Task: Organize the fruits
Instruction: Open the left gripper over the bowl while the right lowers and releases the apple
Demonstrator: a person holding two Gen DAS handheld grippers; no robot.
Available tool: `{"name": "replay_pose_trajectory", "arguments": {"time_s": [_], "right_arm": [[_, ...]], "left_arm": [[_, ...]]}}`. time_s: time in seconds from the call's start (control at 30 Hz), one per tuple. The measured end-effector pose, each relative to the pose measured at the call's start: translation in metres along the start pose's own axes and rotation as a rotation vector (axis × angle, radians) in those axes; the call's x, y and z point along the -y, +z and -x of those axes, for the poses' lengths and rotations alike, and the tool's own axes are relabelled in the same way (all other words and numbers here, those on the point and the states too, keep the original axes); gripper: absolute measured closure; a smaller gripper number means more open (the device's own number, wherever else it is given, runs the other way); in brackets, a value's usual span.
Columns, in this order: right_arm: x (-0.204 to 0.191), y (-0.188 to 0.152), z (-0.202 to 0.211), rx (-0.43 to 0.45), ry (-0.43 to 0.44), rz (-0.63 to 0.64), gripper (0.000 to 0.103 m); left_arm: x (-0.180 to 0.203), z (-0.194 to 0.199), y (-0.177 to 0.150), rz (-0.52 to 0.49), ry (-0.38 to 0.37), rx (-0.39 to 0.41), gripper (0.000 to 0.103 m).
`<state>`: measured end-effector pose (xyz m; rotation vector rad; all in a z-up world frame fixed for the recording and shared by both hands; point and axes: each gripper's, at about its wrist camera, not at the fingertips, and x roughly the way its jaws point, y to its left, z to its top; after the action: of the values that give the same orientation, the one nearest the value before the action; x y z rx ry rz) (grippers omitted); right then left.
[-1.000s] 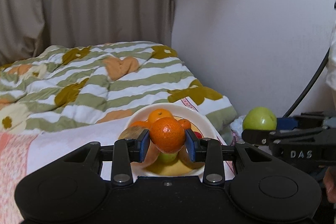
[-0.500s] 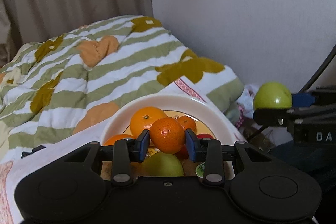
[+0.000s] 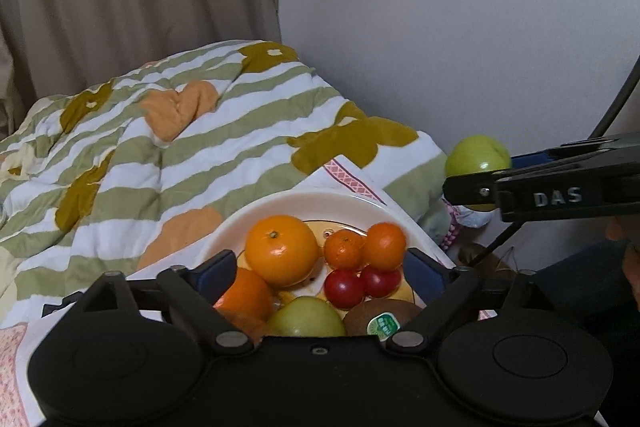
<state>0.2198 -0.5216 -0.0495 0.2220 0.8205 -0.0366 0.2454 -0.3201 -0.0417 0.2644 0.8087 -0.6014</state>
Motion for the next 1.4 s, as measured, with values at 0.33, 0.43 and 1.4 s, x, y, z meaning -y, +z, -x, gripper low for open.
{"name": "replay_pose_trajectory", "arguments": {"time_s": [0.33,0.43,1.4], "right_arm": [[-0.026,-0.006,-0.023,-0.048,0.069,0.073,0.034],[-0.037,-0.015,-0.029,-0.064,0.074,0.104,0.034],[-0.073,-0.042,0.072,0.080,0.077,0.204,0.006]], "left_arm": [[-0.020,0.031,-0.012,0.085,0.039,0.032,0.008],[-0.025,0.038,-0.019,0.107,0.054,0.028,0.008],[-0.008,0.153,-0.071,0.232,0.208,0.162,0.008]]}}
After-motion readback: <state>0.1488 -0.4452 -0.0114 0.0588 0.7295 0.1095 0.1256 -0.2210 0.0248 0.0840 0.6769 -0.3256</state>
